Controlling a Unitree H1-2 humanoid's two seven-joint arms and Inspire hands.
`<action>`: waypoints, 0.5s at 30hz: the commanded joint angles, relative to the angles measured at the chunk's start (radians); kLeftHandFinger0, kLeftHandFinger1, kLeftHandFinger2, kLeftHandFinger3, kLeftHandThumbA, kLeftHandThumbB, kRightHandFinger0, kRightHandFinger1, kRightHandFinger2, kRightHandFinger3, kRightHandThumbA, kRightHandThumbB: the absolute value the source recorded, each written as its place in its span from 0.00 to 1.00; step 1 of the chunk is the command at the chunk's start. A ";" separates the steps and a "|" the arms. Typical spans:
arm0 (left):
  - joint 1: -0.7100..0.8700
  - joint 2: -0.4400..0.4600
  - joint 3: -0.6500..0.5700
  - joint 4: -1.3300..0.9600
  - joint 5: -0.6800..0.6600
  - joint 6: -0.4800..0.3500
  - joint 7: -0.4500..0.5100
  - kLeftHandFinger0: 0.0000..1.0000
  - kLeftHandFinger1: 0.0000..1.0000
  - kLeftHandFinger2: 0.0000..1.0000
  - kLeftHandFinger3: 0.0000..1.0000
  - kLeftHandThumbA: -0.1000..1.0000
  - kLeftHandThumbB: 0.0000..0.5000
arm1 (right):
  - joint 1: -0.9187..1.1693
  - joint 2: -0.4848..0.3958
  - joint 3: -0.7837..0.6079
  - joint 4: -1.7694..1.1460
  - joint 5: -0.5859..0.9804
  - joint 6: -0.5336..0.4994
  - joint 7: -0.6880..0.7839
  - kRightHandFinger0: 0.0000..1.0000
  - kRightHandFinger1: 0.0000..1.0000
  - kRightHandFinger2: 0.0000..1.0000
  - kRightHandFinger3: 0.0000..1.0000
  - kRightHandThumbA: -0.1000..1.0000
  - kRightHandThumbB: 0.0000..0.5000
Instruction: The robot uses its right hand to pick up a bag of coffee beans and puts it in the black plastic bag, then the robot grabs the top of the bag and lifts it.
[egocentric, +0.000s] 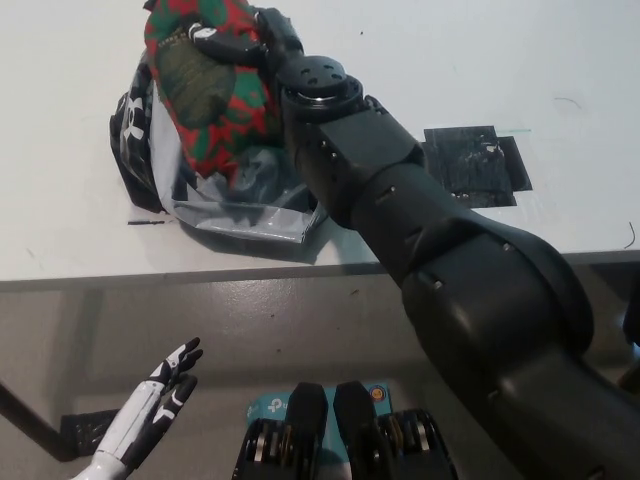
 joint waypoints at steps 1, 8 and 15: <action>-0.012 0.026 0.000 -0.044 0.008 -0.009 -0.014 1.00 1.00 1.00 1.00 1.00 0.54 | -0.108 -0.030 -0.005 -0.020 -0.038 -0.091 -0.062 0.22 0.45 0.81 0.62 0.13 0.32; -0.011 0.020 -0.001 -0.035 -0.007 -0.016 -0.018 1.00 1.00 1.00 1.00 1.00 0.51 | -0.079 -0.052 0.023 -0.029 -0.060 -0.050 0.152 1.00 1.00 1.00 1.00 0.76 0.75; -0.019 0.022 0.002 -0.044 -0.008 0.012 -0.020 1.00 1.00 1.00 1.00 1.00 0.55 | -0.068 -0.066 0.068 -0.026 -0.107 -0.061 0.166 1.00 1.00 1.00 1.00 0.88 0.74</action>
